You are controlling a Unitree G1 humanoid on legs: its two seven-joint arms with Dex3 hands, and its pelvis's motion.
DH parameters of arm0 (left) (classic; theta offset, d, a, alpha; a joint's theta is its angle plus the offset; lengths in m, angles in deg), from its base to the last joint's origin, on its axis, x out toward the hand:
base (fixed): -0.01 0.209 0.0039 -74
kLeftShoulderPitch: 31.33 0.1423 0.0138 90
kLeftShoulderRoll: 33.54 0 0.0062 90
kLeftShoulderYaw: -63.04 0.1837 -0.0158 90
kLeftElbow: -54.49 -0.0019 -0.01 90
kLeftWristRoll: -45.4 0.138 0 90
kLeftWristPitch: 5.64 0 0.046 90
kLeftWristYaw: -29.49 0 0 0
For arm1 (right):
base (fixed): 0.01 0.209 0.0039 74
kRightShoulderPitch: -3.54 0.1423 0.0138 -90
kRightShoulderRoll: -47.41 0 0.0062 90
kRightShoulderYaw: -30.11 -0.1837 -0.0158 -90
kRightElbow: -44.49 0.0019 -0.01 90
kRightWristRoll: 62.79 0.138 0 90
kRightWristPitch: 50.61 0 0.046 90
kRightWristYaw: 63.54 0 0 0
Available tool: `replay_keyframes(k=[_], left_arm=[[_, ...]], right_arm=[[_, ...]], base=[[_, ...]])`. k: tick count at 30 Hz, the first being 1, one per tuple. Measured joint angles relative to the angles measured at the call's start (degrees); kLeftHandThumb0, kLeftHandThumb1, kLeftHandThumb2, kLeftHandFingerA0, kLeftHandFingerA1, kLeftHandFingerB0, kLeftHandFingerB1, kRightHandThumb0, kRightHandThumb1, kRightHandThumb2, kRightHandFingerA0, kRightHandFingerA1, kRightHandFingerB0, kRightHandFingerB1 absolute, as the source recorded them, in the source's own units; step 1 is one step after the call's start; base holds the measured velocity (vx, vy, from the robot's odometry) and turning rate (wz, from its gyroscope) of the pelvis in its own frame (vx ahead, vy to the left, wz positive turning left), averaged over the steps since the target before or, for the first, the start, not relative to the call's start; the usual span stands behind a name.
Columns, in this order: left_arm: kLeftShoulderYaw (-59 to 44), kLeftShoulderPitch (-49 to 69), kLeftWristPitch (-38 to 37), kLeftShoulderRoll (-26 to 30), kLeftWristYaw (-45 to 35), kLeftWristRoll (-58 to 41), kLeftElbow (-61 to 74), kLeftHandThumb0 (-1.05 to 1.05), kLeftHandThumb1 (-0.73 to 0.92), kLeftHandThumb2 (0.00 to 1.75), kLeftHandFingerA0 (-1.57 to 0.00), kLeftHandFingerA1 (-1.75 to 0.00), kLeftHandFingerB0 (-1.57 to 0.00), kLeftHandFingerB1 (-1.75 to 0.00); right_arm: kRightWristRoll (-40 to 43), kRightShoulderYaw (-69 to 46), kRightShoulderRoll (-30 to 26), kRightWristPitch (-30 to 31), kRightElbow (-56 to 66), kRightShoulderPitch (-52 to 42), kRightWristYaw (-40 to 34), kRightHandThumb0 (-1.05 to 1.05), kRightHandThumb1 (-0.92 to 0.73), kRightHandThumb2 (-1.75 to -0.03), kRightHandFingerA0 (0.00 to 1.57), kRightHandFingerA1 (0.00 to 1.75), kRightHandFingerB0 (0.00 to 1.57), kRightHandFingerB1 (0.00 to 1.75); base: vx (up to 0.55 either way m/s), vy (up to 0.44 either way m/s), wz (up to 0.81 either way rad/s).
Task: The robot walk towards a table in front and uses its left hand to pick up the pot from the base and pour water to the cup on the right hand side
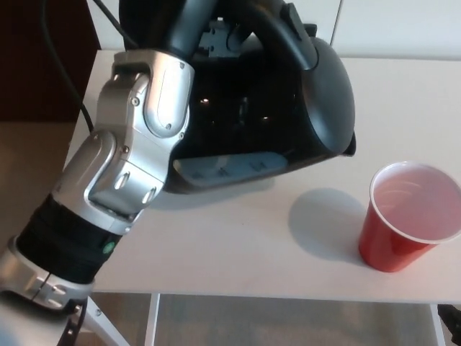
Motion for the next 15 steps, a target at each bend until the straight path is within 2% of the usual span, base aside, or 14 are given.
replay_keyframes(k=[6,9,11,14,15], left_arm=[[0.4,-1.5,-2.4,0.1,0.5,3.2,-0.5,-0.29,0.62,0.59,-0.90,-1.75,-0.61,-1.75],[1.0,-2.6,-3.3,0.0,0.6,5.0,-0.5,-0.29,0.60,0.58,-0.92,-1.75,-0.63,-1.68],[1.5,-3.0,-3.9,-0.3,0.6,6.0,-0.4,-0.29,0.61,0.57,-0.93,-1.75,-0.60,-1.75],[2.6,-3.5,-4.8,-1.0,0.6,7.8,-0.4,-0.28,0.58,0.56,-0.94,-1.75,-0.62,-1.74],[2.7,-3.6,-5.0,-1.1,0.7,8.1,-0.4,-0.31,0.55,0.56,-0.98,-1.75,-0.78,-1.47]], right_arm=[[-0.1,0.0,0.0,0.0,-0.4,0.4,-0.2,-0.22,-0.62,-0.58,0.53,0.46,0.38,0.38],[-0.3,0.0,0.0,0.0,-0.6,0.6,-0.3,-0.23,-0.61,-0.58,0.53,0.45,0.38,0.38],[-0.5,0.1,0.0,0.0,-0.7,0.7,-0.4,-0.23,-0.62,-0.58,0.53,0.45,0.38,0.38],[-0.9,0.2,0.0,-0.1,-1.2,0.9,-0.6,-0.22,-0.62,-0.58,0.53,0.46,0.37,0.38],[-0.9,0.2,0.0,-0.1,-1.2,0.9,-0.7,-0.22,-0.63,-0.58,0.52,0.45,0.36,0.37]], base=[[0.00,0.000,0.00],[0.00,0.000,0.00],[0.00,0.000,0.00],[0.00,0.000,0.00],[0.00,0.000,0.00]])
